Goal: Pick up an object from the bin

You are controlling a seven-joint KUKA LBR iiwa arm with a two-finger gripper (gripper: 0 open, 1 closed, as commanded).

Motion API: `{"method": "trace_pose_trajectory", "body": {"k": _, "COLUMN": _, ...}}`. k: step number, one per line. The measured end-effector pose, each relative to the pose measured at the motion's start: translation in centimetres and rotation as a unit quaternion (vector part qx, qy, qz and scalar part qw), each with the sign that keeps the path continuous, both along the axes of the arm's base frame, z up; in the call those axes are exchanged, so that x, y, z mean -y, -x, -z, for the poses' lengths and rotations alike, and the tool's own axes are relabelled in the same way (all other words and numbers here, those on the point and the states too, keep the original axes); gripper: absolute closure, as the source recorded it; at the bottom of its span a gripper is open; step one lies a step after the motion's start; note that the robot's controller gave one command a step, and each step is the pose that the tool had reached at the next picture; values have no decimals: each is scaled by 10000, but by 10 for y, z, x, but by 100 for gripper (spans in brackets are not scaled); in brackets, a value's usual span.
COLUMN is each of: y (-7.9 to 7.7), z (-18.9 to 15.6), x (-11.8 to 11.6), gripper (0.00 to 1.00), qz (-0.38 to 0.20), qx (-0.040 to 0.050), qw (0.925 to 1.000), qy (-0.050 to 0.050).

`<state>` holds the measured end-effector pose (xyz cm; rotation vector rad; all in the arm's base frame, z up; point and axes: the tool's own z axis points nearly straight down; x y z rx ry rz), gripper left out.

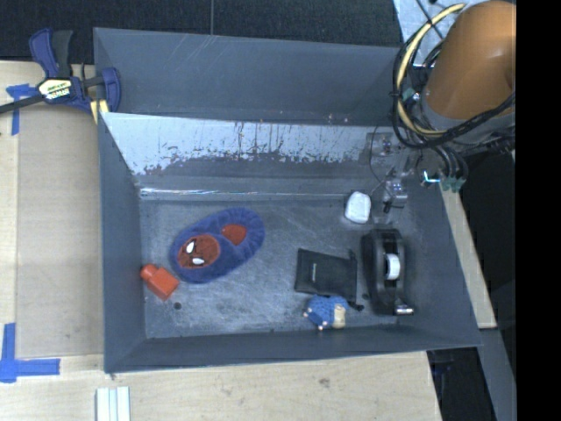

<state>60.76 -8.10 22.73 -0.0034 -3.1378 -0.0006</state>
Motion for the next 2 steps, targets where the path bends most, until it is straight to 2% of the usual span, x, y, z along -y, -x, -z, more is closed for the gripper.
{"method": "trace_pose_trajectory", "body": {"k": 1, "y": 39, "z": 128, "x": -33, "gripper": 0, "qz": -2170, "qx": 5, "qw": 9762, "qy": -11}}
{"method": "trace_pose_trajectory", "body": {"k": 2, "y": 53, "z": 158, "x": -36, "gripper": 0, "qz": -1661, "qx": 19, "qw": 9861, "qy": -6}}
